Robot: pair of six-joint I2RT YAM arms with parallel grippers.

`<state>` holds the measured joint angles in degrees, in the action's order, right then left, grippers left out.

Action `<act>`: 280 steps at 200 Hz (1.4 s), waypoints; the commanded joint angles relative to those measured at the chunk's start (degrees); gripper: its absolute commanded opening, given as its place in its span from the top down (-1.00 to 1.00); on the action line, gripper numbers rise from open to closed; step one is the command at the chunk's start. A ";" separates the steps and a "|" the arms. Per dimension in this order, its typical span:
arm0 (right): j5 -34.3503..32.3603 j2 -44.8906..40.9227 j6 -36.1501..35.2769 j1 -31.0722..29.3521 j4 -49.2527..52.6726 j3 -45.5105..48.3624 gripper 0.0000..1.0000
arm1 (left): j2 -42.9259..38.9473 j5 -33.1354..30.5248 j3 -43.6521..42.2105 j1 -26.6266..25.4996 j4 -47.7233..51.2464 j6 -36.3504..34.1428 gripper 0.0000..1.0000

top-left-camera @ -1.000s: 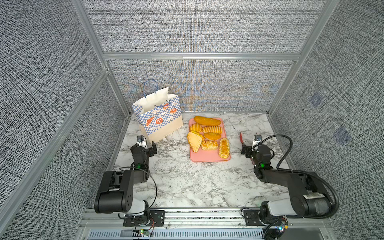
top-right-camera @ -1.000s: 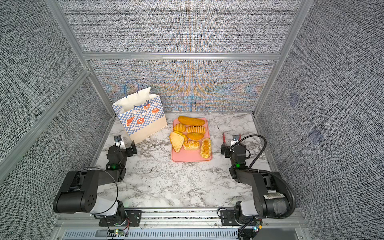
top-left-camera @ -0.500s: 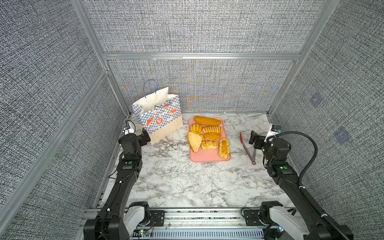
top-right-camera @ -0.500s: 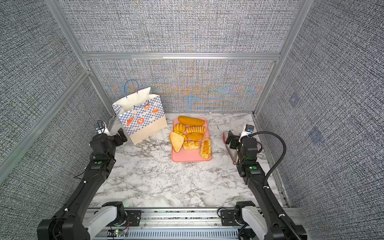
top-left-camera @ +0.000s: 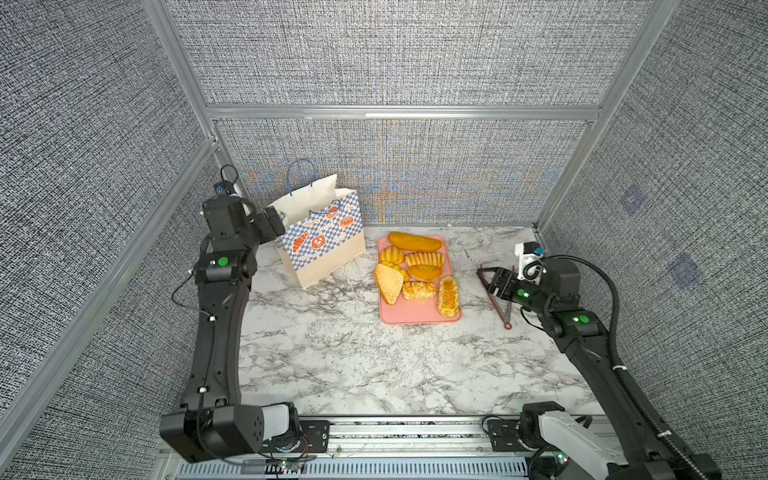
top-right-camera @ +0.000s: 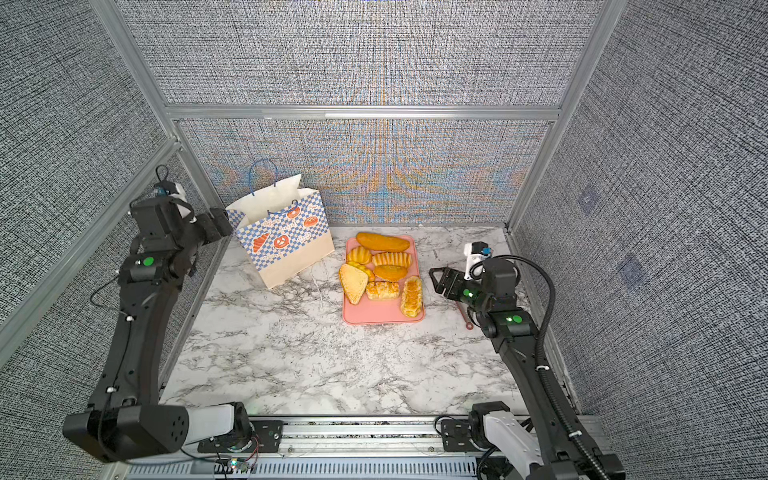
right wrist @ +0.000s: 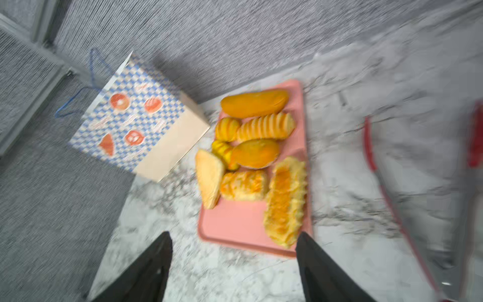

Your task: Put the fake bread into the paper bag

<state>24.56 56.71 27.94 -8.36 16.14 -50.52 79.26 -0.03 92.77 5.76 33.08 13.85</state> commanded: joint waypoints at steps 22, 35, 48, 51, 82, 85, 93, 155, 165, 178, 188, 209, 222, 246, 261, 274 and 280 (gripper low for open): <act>-0.74 3.68 -1.48 -12.95 3.28 -5.98 -0.55 | 13.98 7.93 19.03 1.44 13.96 -5.95 -0.75; -2.87 5.10 -2.31 -16.66 3.62 -9.33 -0.55 | 18.75 8.39 24.47 1.45 16.06 -7.01 -0.74; -3.42 6.94 -2.63 -19.52 3.49 -10.91 -0.55 | 23.16 8.10 28.90 1.51 17.13 -7.88 -0.73; -3.43 7.41 -2.63 -20.03 3.46 -11.23 -0.55 | 24.18 8.00 29.71 1.53 17.16 -8.17 -0.73; -2.75 11.94 -2.71 -23.85 3.45 -14.22 -0.55 | 35.49 7.60 40.44 1.59 21.42 -11.49 -0.63; -2.71 12.31 -2.80 -24.20 3.55 -14.47 -0.55 | 36.78 7.22 41.54 1.54 21.97 -11.79 -0.62; -2.74 13.28 -3.10 -25.14 4.01 -15.44 -0.55 | 39.21 6.09 44.08 1.57 23.26 -12.23 -0.59; -5.18 18.80 -3.00 -30.50 6.01 -18.46 -0.55 | 43.49 2.07 46.53 1.62 19.28 -14.20 -0.60; -5.43 19.59 -2.78 -30.99 6.05 -18.80 -0.55 | 44.10 3.38 46.91 1.62 18.98 -14.78 -0.61; -6.03 20.69 -2.39 -31.78 6.64 -19.79 -0.54 | 45.23 5.08 47.69 1.62 18.97 -15.44 -0.61; -6.38 21.69 -2.59 -32.41 7.43 -20.99 -0.54 | 46.15 5.67 48.34 1.67 18.87 -15.55 -0.61; -7.02 23.92 -3.23 -33.97 9.19 -23.87 -0.52 | 47.92 6.54 49.73 1.62 18.11 -15.72 -0.60; -6.98 25.20 -3.25 -34.64 9.73 -25.00 -0.51 | 48.96 7.13 51.15 1.62 17.66 -15.62 -0.57; -7.28 27.52 -2.47 -35.80 9.79 -26.02 -0.49 | 49.74 10.13 52.51 1.62 16.70 -15.53 -0.50; -7.76 28.51 -1.78 -36.31 9.54 -26.18 -0.47 | 50.09 10.77 52.56 1.65 16.19 -15.84 -0.50; -8.27 29.22 -1.32 -36.63 9.45 -26.38 -0.46 | 50.50 10.82 52.52 1.62 16.25 -15.97 -0.48; -8.59 29.44 -1.23 -36.79 9.56 -26.61 -0.45 | 50.78 11.02 52.51 1.63 16.36 -16.09 -0.46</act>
<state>17.74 85.41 25.76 -44.66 24.53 -76.31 129.19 9.15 145.05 7.38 50.57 -1.52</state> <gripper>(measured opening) 0.728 0.745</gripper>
